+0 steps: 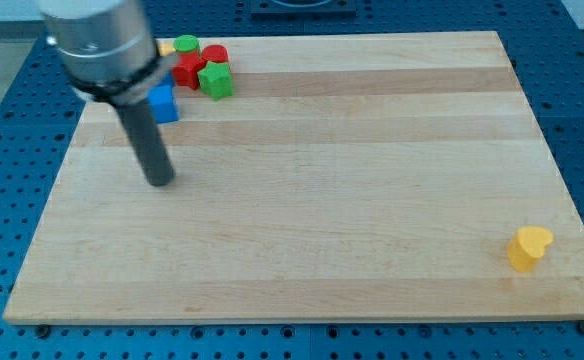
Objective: Move the blue cube to the bottom right
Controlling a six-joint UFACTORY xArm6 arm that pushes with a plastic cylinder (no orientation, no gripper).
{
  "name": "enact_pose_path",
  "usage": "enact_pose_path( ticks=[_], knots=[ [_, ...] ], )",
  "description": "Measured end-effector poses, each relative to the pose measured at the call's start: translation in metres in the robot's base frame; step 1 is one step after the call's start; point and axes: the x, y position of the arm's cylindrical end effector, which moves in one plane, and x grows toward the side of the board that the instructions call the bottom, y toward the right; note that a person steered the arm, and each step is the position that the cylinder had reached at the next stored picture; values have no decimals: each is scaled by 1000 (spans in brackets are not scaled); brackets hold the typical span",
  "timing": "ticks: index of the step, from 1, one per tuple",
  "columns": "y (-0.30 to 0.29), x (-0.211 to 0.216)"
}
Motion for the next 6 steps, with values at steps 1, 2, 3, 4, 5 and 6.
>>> enact_pose_path(
  ticks=[1,2,3,4,5,6],
  knots=[
    [-46,-22],
    [-54,-66],
    [-47,-106],
    [-11,-123],
    [26,-123],
    [39,-118]
  ],
)
